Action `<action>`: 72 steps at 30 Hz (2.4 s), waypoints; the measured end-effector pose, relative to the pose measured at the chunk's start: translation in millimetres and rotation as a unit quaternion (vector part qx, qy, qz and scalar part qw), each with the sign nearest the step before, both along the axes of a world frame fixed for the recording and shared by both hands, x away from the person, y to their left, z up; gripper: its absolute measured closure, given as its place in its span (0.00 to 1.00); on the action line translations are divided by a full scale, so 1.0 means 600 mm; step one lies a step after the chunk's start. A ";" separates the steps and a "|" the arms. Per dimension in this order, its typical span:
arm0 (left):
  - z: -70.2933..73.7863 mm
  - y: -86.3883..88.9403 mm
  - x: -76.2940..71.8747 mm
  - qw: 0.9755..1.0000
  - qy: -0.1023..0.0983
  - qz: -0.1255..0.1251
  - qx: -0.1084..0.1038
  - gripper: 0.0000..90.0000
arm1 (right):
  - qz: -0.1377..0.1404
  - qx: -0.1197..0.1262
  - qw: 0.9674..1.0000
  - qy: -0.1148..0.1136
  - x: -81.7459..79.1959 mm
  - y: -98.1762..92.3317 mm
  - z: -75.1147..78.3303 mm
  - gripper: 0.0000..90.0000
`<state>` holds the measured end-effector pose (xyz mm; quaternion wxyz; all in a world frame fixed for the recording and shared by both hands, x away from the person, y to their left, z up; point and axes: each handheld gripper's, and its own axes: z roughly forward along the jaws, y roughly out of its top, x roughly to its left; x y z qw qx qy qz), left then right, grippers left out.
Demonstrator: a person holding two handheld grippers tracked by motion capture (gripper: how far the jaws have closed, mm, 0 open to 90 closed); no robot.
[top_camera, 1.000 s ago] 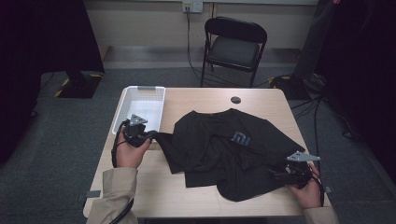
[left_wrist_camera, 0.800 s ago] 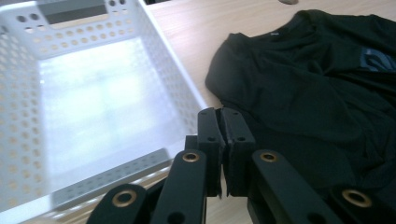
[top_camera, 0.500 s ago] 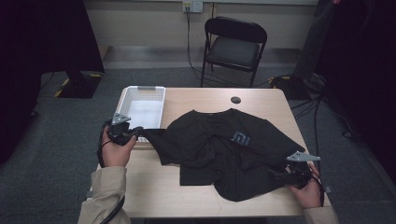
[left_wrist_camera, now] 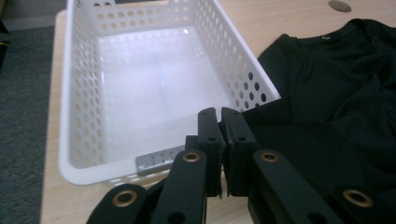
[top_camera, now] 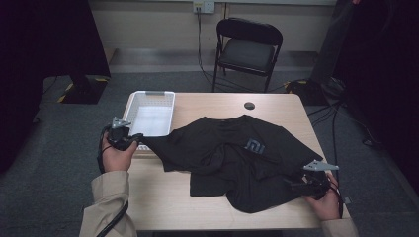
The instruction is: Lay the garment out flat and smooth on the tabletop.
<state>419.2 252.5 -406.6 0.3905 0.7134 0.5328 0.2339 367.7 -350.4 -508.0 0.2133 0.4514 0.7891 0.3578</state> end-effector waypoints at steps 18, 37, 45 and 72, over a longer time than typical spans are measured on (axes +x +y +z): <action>-0.022 -0.064 -0.024 0.998 -0.025 -0.051 0.021 0.23 | 0.000 0.000 1.000 0.000 0.000 0.000 0.000 0.11; -0.145 -0.113 -0.076 0.989 0.023 -0.129 0.067 0.57 | 0.000 0.000 1.000 0.000 0.000 0.000 0.000 0.11; -0.141 -0.107 -0.084 0.985 0.054 -0.146 0.071 0.95 | 0.000 0.000 1.000 0.000 0.000 0.000 0.000 0.11; -0.165 -0.111 -0.095 0.981 0.007 -0.182 0.063 0.18 | 0.000 0.000 1.000 0.000 0.000 0.000 0.000 0.11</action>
